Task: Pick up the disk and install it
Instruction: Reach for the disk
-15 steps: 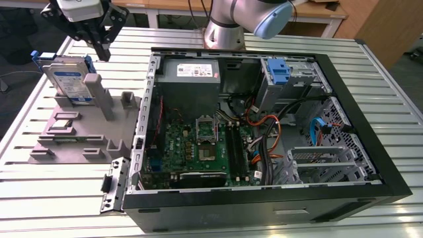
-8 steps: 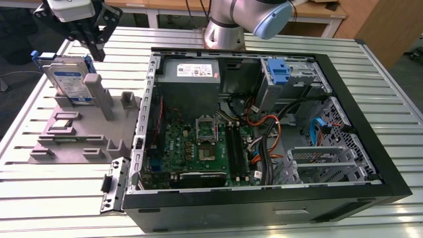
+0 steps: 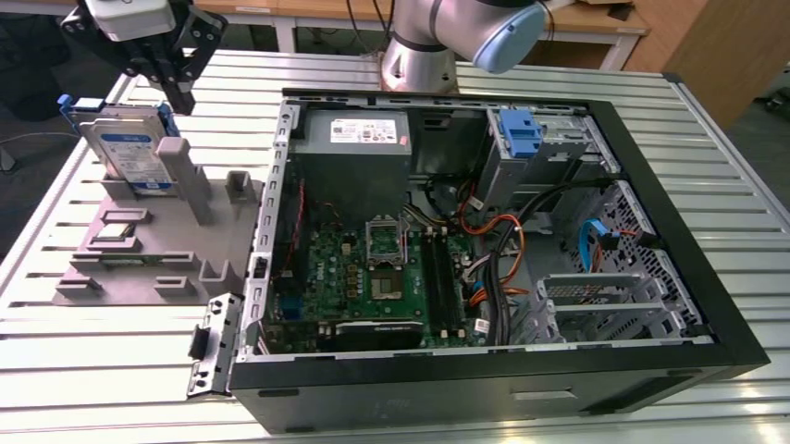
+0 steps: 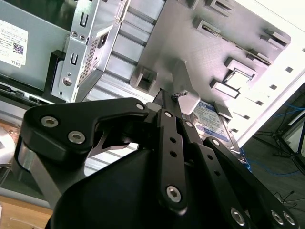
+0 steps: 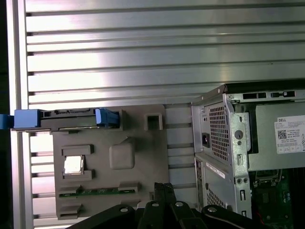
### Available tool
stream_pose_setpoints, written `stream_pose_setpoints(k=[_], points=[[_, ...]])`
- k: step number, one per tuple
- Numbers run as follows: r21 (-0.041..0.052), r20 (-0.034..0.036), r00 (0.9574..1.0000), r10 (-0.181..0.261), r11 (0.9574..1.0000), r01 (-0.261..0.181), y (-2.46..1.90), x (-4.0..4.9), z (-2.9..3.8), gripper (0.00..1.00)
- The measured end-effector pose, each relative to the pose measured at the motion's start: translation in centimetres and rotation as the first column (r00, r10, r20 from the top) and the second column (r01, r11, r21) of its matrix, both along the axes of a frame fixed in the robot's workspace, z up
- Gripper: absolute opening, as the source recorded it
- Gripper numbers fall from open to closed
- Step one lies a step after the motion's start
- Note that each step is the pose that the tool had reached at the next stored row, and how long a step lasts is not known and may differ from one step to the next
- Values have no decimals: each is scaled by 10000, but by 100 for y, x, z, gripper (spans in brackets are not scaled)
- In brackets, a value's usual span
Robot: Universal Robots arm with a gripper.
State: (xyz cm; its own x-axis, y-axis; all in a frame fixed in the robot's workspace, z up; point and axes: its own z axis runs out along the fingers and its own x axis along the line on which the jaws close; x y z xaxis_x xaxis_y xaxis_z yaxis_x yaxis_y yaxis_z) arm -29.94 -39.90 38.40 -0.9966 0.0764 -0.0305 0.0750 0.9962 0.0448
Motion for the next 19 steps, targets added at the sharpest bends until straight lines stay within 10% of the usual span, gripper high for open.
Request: stream_pose_setpoints(k=[19], points=[[0,0,10000,1,10000,-1,0,-31,-1,11]])
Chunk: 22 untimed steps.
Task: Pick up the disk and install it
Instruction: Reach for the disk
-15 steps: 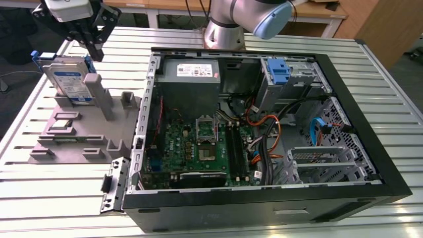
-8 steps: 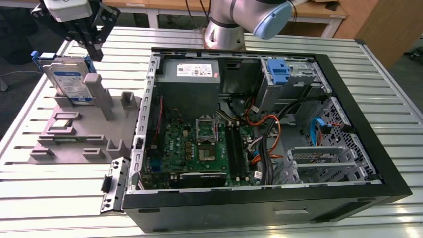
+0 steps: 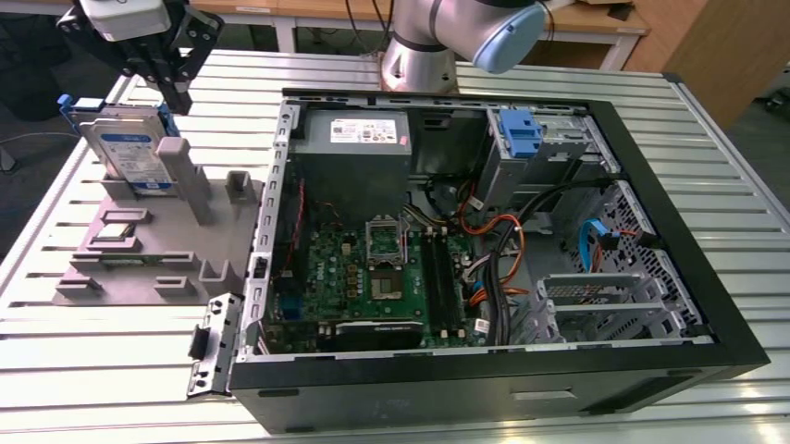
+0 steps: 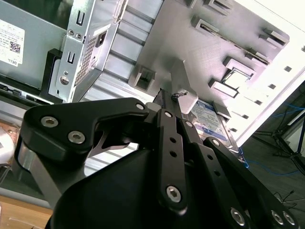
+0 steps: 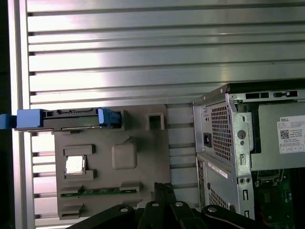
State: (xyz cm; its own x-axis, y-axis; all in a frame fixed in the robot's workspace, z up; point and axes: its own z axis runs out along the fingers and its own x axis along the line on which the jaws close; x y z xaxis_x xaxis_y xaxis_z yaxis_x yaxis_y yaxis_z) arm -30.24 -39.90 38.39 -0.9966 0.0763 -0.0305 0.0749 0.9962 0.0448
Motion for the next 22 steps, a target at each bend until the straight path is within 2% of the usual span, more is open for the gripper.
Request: stream_pose_setpoints(k=[14,18,22], points=[[0,0,10000,-2,10000,2,0,-12,-2,11],[0,0,10000,-1,10000,1,0,-90,-12,11],[0,0,10000,-5,10000,5,0,-244,-27,11]])
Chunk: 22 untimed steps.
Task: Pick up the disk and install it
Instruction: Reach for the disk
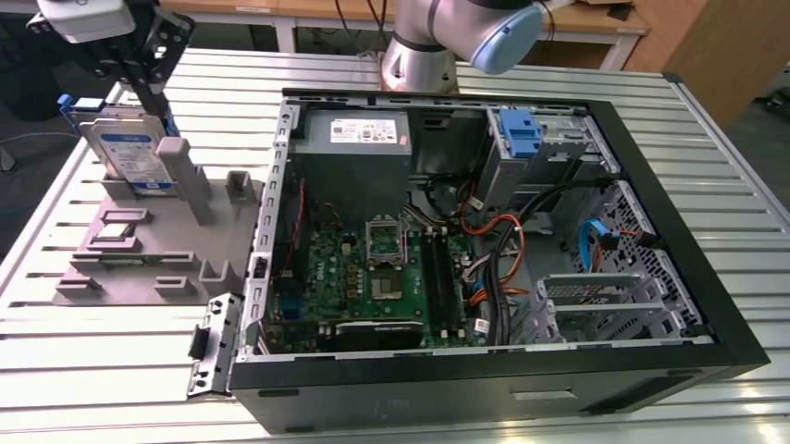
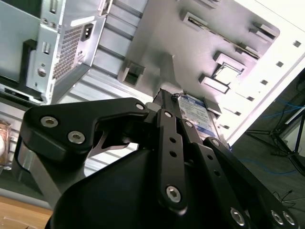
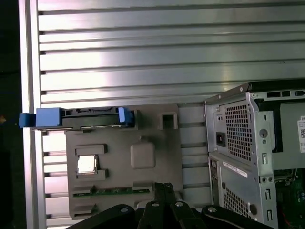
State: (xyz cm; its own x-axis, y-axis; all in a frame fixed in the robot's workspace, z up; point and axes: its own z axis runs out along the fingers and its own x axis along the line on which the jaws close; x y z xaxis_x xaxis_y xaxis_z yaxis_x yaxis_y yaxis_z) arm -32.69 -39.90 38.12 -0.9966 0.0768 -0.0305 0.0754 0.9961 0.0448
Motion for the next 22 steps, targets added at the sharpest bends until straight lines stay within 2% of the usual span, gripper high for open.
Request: stream_pose_setpoints(k=[5,9,16,22], points=[[0,0,10000,-28,10000,28,2,-188,-23,11],[1,1,10000,-57,10000,57,21,-285,-46,11],[0,0,9999,-114,9999,114,102,-377,-82,11],[0,0,9999,-119,9999,119,106,-385,-84,11]])
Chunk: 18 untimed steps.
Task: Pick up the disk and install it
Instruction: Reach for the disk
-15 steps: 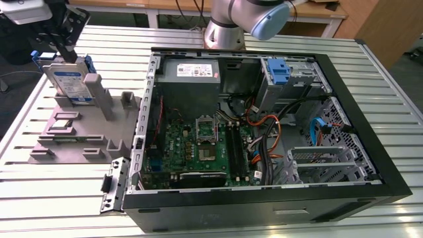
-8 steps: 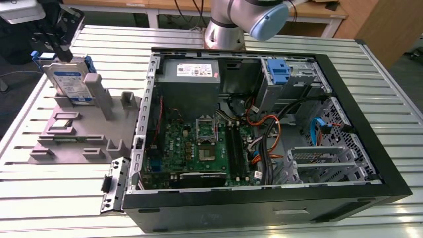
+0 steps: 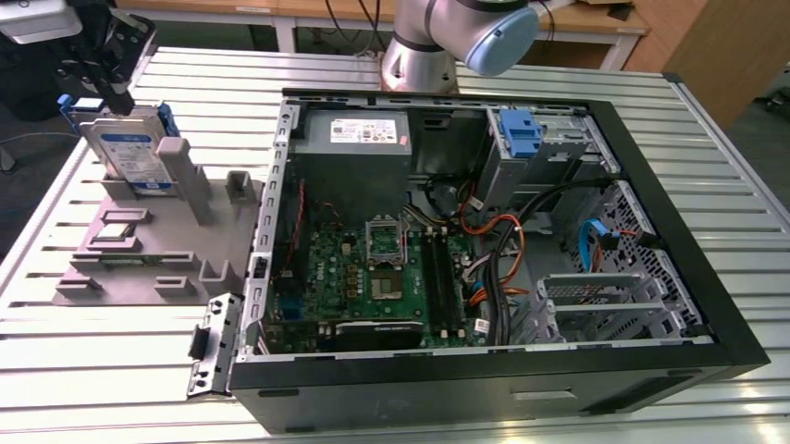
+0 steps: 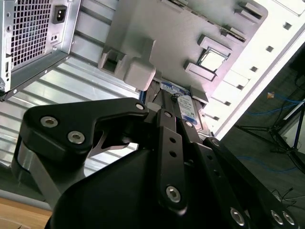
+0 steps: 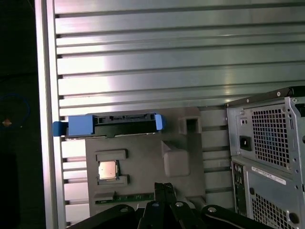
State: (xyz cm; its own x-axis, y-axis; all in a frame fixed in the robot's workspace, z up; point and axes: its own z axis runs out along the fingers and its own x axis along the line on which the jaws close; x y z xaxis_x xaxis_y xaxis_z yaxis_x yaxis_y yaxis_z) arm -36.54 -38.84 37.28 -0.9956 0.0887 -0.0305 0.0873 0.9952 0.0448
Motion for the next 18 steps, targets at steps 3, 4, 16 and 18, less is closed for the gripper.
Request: stream_pose_setpoints(k=[3,4,16,18], points=[[1,2,10000,-2,10000,2,5,-1,-1,11],[1,2,10000,-2,10000,2,10,-1,-1,11],[5,0,10000,0,10000,0,48,0,-6,11],[5,0,10000,0,10000,0,51,0,-6,11]])
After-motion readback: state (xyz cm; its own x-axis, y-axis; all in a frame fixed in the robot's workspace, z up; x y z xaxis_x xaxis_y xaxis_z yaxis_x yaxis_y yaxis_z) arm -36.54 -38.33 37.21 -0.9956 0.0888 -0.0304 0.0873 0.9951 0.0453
